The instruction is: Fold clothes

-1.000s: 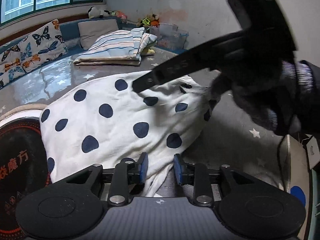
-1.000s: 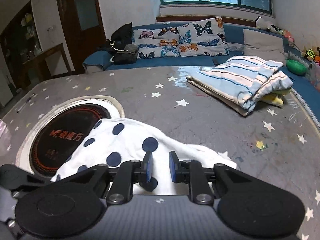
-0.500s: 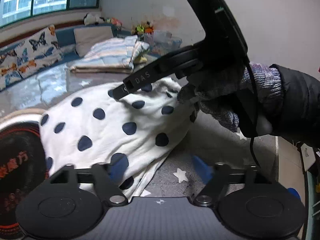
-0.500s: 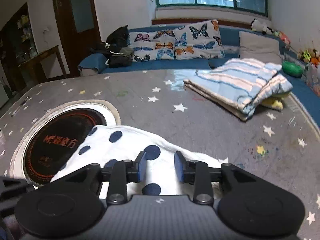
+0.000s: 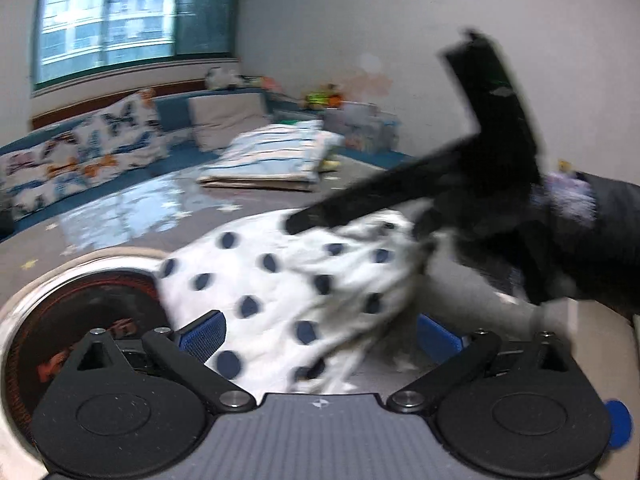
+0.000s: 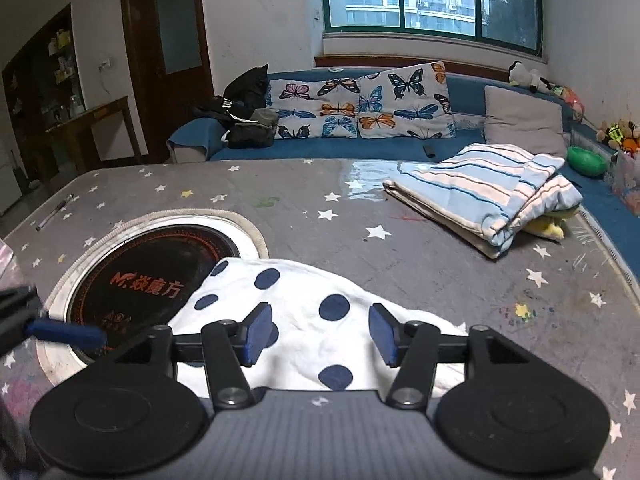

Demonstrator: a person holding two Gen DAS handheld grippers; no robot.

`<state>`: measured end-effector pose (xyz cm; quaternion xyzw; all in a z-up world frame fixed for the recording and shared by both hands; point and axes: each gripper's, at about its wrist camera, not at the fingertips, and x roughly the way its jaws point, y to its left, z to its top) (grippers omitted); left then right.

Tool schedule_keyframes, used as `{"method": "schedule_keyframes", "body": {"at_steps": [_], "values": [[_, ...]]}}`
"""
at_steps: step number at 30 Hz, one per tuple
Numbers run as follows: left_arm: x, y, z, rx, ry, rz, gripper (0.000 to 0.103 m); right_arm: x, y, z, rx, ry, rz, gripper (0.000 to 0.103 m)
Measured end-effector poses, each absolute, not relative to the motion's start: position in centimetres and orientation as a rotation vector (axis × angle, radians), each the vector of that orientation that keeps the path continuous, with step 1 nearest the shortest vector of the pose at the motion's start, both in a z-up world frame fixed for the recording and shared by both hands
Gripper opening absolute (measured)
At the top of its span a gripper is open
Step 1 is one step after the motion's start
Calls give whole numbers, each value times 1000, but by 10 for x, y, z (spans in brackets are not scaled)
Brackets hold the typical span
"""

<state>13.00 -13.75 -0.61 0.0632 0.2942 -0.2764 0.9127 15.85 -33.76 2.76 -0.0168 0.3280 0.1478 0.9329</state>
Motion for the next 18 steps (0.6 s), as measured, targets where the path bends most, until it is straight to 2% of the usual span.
{"method": "schedule_keyframes", "body": {"at_steps": [2,10,14,18], "values": [[134,-133,-7,125,610,-512,103,155,-337,26,-44,673,294,64],[147,-113,-15,105,643,-343,103,133,-324,12,-89,684,324,65],[150,-105,-23,108,669,-308,103,116,-307,5,-157,672,357,78],[147,-102,-33,124,701,-299,103,104,-291,-9,-229,675,368,83]]}}
